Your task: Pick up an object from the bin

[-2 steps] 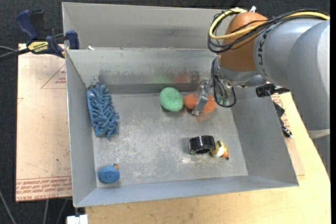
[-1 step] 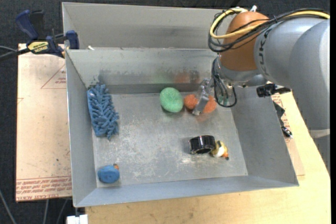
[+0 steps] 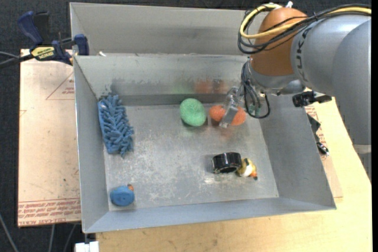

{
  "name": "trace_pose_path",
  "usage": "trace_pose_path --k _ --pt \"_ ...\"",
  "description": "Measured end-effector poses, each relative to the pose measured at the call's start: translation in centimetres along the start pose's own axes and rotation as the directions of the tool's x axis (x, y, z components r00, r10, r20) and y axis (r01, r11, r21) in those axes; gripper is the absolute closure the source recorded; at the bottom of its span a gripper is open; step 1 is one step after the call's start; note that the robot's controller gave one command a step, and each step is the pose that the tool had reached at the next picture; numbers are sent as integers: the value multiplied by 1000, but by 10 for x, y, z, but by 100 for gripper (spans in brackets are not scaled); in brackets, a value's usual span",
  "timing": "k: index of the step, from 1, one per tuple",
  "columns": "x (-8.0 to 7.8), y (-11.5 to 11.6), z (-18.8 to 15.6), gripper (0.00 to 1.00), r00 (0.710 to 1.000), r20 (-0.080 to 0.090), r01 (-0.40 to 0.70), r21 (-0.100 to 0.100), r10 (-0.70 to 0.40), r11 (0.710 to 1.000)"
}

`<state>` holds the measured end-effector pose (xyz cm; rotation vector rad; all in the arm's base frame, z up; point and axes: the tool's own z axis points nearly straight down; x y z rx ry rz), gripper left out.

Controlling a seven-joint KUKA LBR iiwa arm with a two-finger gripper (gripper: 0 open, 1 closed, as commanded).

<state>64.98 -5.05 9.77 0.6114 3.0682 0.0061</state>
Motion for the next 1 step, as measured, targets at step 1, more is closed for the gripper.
trace_pose_path --k 1 --pt "-3 1 -18 100 1000 9 0 -3 0 1000"
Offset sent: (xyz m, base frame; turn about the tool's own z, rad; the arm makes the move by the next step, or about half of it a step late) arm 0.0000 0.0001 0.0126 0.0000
